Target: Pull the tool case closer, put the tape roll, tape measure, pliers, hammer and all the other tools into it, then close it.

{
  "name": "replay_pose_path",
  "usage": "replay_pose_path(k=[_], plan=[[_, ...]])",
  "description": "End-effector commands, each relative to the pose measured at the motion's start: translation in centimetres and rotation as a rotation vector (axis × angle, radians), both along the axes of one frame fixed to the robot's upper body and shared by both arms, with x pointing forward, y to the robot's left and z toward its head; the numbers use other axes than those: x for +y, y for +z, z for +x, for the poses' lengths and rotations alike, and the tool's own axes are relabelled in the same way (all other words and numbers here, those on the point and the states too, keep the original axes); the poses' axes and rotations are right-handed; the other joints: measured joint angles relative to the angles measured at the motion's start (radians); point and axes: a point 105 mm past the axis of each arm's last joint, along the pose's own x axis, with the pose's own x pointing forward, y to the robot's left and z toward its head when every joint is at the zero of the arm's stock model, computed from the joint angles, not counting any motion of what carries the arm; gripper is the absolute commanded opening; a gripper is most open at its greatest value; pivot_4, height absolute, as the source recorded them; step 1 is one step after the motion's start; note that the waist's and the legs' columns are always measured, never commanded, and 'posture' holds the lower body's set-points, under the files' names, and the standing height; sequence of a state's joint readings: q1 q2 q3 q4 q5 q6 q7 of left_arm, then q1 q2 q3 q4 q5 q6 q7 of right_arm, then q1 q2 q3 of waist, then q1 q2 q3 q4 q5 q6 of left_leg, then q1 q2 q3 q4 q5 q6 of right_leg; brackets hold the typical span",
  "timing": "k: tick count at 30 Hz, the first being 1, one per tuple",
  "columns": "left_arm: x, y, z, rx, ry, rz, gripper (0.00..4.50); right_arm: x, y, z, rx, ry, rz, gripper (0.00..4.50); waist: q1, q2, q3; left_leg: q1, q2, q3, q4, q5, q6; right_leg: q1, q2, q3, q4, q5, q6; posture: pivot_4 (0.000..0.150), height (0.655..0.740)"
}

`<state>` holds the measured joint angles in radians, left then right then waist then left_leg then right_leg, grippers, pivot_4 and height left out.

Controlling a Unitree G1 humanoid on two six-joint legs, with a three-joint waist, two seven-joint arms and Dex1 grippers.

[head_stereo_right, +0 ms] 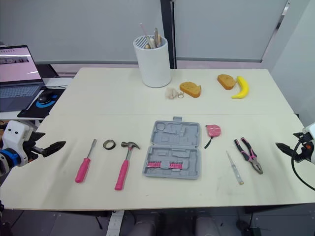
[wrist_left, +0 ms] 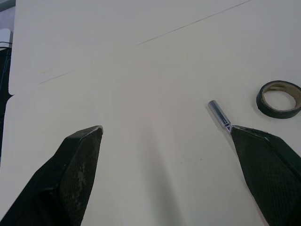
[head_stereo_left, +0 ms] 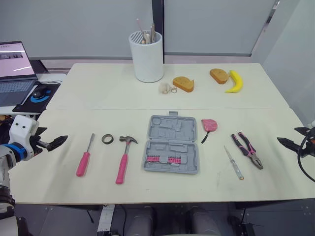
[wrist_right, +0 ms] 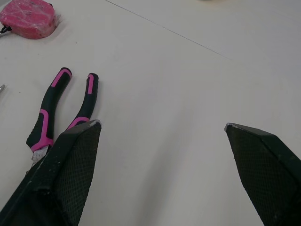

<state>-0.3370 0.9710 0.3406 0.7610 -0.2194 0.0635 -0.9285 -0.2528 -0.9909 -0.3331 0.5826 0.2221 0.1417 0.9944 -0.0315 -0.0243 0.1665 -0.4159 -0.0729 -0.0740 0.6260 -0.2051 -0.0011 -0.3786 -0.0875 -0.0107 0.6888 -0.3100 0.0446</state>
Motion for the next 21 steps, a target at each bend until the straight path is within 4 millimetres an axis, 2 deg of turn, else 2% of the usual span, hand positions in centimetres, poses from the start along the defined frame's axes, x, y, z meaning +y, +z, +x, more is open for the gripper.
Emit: replay_pose_path(k=[1,21], plan=[[0.56,1.26,-0.07,-0.020,0.007,0.024,4.50,-0.43,1.81,0.06,-0.046,-0.001,-0.029,4.47,0.000,0.000,0.000,0.000,0.000,0.000,0.000,0.000,0.000,0.000,0.000,0.000,0.000,0.000,0.000,0.150,0.7400],[0.40,1.60,0.54,-0.024,-0.016,0.032,4.50,-0.17,1.24,-0.40,-0.029,0.003,-0.032,4.47,0.000,0.000,0.000,0.000,0.000,0.000,0.000,0.000,0.000,0.000,0.000,0.000,0.001,0.000,0.000,0.150,0.7400]])
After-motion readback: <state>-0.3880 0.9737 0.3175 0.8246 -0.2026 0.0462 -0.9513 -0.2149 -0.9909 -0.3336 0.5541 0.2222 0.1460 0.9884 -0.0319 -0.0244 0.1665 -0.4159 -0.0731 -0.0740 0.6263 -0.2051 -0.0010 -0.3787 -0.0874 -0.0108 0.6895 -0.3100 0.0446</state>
